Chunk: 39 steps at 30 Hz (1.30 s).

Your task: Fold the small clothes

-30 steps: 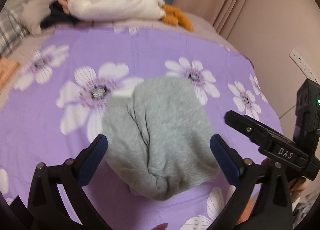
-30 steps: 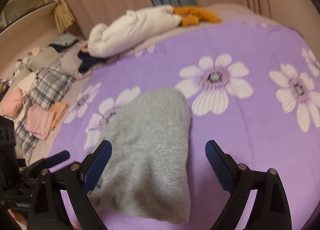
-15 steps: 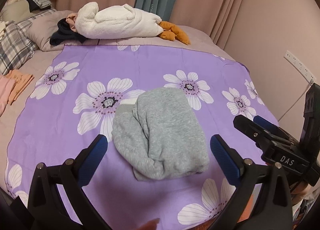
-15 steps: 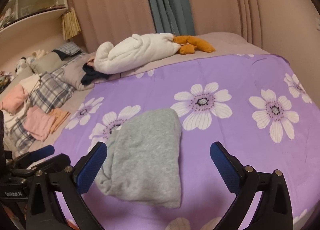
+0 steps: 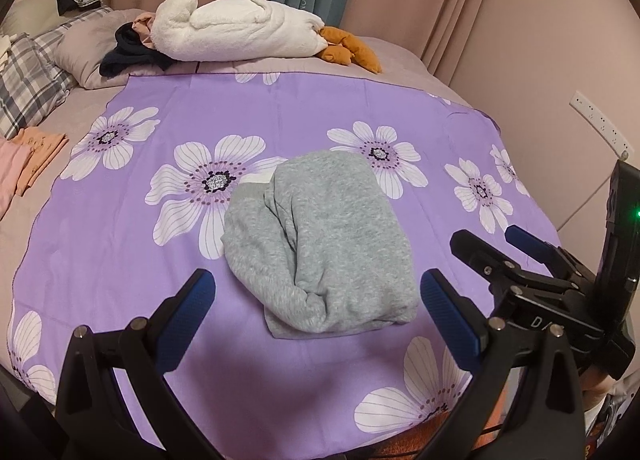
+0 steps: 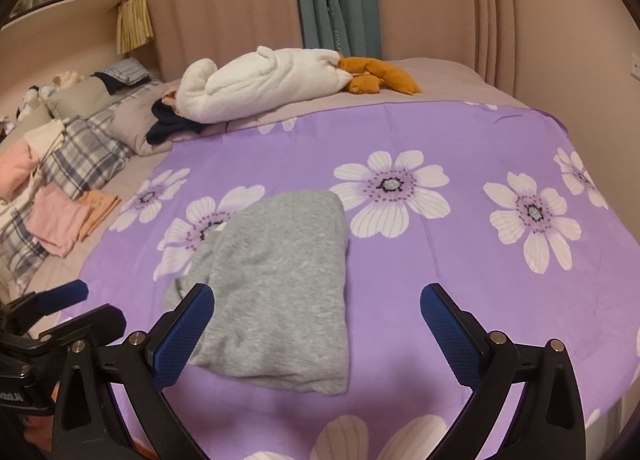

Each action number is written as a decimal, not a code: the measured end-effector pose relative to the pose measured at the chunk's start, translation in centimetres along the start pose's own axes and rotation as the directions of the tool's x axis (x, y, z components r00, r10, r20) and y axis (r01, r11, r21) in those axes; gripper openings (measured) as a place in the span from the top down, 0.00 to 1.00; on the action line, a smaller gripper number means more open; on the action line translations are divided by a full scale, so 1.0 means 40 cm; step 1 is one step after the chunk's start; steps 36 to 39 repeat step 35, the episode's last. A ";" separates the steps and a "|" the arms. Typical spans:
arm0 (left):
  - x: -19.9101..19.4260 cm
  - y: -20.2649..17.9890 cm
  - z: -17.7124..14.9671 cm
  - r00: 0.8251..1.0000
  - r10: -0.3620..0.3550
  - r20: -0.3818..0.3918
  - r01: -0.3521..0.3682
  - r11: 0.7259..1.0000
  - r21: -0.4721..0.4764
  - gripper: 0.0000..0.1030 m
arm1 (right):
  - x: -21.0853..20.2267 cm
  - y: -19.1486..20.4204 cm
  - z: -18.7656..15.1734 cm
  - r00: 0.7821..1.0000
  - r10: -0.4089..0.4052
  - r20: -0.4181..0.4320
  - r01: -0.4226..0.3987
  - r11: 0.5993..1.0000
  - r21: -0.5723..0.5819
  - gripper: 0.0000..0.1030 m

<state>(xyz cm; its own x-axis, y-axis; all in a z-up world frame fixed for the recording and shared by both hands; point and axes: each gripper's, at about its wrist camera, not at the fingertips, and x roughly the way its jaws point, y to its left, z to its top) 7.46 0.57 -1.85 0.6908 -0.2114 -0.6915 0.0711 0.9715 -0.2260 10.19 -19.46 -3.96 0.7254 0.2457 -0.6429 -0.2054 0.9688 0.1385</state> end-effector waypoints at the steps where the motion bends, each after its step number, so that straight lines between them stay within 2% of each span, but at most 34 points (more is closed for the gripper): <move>1: 0.001 0.000 -0.002 1.000 0.002 -0.005 -0.002 1.000 -0.002 0.00 | -0.001 0.001 -0.001 1.000 -0.001 -0.001 0.001 1.000 0.001 0.01; 11: 0.011 -0.003 -0.011 1.000 0.001 -0.030 -0.001 1.000 0.000 0.00 | 0.001 -0.005 0.000 1.000 -0.015 -0.005 0.015 1.000 0.005 0.01; 20: 0.012 -0.003 -0.008 1.000 -0.002 -0.028 0.002 1.000 -0.001 0.00 | -0.009 -0.006 0.001 0.999 -0.043 -0.001 0.043 0.999 -0.004 0.01; 39: 0.010 0.000 -0.007 1.000 -0.004 -0.025 0.004 1.000 -0.011 0.00 | -0.005 -0.010 -0.003 0.999 -0.043 -0.009 0.044 0.999 0.004 0.01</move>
